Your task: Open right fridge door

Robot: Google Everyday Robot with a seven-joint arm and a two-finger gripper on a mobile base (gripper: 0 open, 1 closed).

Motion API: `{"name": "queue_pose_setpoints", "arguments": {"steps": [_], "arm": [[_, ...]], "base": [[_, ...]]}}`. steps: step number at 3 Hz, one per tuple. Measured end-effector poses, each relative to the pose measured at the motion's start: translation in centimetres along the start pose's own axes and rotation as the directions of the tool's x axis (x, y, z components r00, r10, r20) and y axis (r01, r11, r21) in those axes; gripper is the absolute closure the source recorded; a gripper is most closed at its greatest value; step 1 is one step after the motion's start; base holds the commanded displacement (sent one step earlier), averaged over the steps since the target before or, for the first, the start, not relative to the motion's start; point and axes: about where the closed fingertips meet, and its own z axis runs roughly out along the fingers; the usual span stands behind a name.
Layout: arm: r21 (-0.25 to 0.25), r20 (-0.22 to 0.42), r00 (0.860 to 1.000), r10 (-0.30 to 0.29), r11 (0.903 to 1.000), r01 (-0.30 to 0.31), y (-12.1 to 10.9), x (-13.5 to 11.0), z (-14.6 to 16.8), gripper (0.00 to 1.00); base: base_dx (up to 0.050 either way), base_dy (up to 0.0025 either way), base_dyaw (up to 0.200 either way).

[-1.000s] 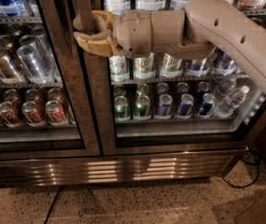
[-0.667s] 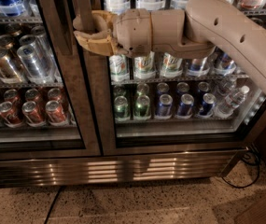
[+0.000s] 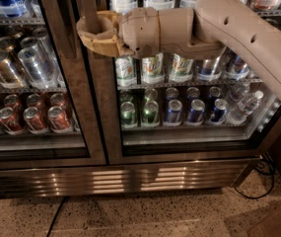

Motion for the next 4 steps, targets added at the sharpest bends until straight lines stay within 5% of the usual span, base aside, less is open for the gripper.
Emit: {"name": "queue_pose_setpoints", "arguments": {"steps": [4], "arm": [[0.006,0.003,1.000,-0.006,1.0000,0.006,-0.45,0.19,0.20,1.00]], "base": [[0.000,0.00000,0.000]]}}
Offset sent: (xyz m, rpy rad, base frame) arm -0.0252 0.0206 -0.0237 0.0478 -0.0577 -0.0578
